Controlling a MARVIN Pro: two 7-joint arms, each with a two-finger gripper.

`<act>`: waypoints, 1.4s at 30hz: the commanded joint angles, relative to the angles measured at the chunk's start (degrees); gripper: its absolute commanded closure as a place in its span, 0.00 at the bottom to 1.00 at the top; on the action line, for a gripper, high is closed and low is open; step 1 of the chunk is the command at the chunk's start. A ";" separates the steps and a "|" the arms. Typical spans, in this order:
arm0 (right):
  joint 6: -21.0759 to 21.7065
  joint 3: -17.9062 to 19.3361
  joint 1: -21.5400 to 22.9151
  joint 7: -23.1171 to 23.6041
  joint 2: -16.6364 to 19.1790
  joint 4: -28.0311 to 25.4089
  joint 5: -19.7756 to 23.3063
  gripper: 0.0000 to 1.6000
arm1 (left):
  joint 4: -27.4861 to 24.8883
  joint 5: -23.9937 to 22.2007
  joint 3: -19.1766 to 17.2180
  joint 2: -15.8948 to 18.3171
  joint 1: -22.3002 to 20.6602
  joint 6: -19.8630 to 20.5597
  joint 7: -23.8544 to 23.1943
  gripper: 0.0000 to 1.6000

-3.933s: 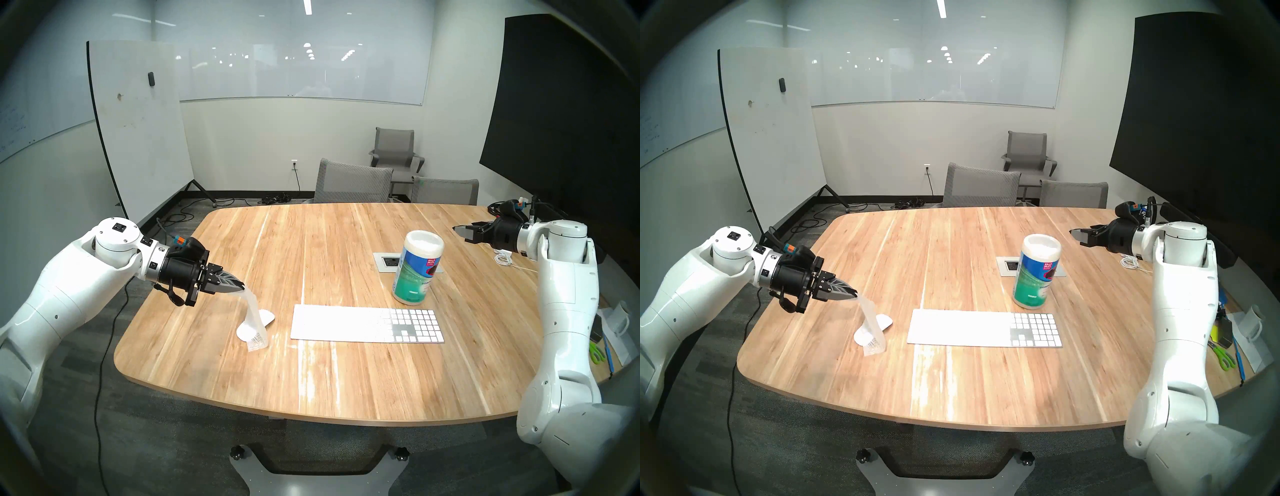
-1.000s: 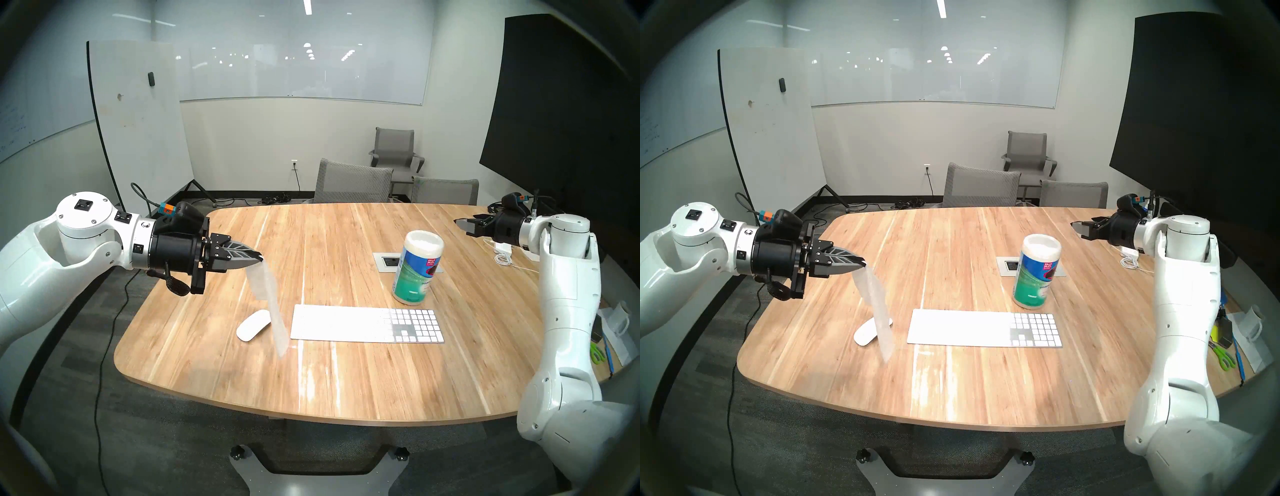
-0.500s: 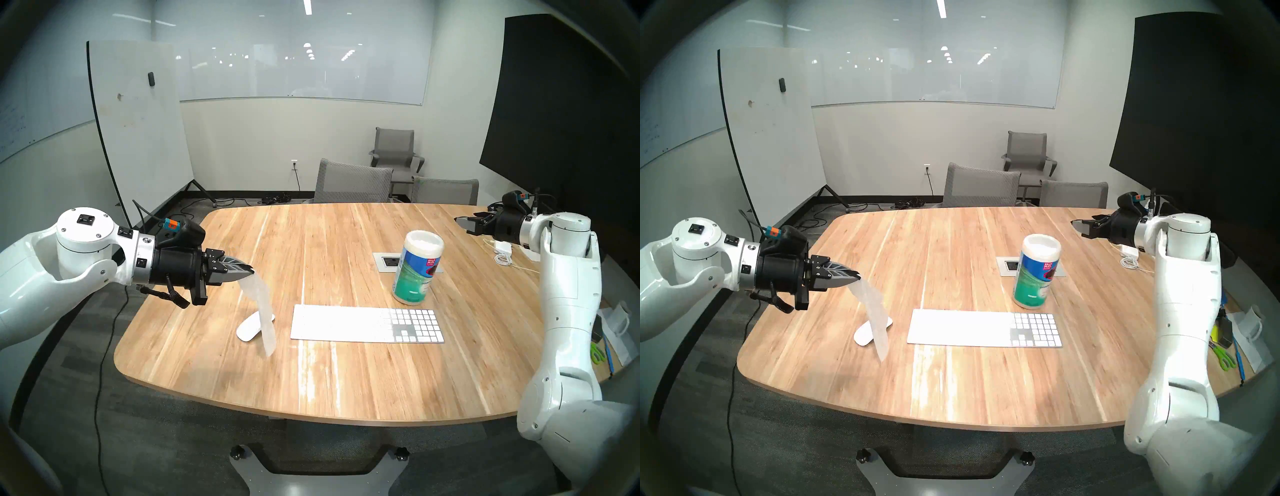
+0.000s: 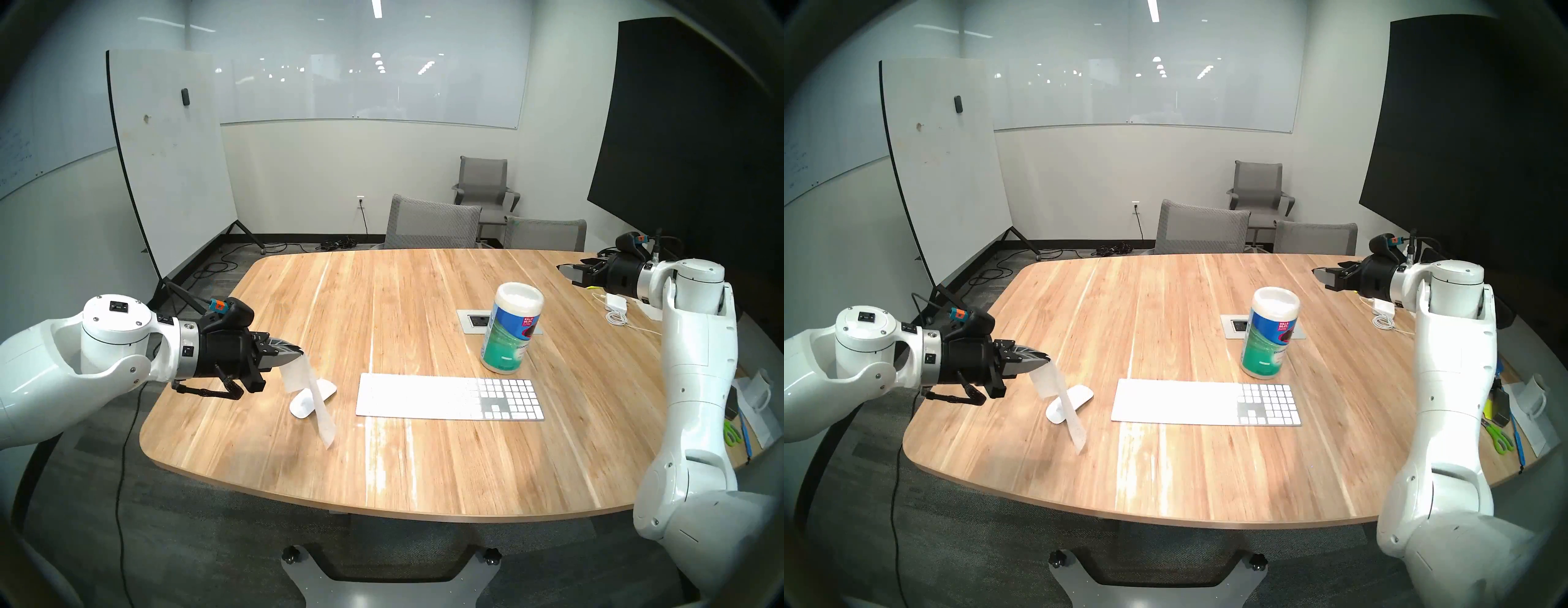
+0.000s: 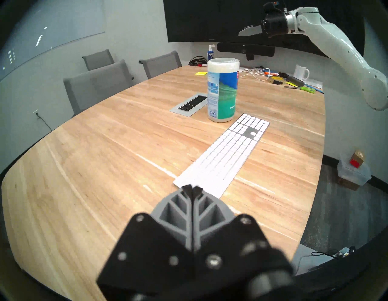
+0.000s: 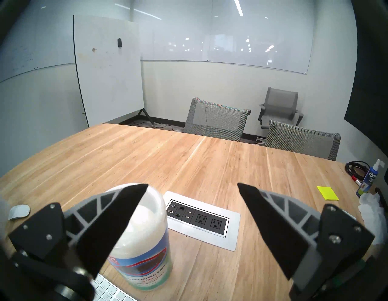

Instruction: Wipe the keyboards and mice with a disinfecting wipe, then set the wipe down

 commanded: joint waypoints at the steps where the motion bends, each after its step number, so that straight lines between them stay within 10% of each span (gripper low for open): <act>1: 0.14 -0.04 1.16 -0.03 0.14 -1.53 0.13 0.00 | 0.67 -2.75 -0.40 -2.00 3.12 -3.73 6.78 1.00; 18: 0.94 0.01 0.92 -0.29 -0.01 -2.31 -0.02 0.00 | -6.41 -1.43 -1.08 -0.06 9.66 -5.48 26.83 1.00; 31: 1.20 -0.05 0.88 -0.40 0.03 -2.42 0.02 0.00 | -6.99 -1.86 -9.80 1.35 17.08 -1.85 26.72 1.00; 42: 1.19 -0.05 0.87 -0.41 0.03 -2.42 0.03 0.00 | -7.45 0.77 -4.70 1.05 21.29 -6.10 27.31 1.00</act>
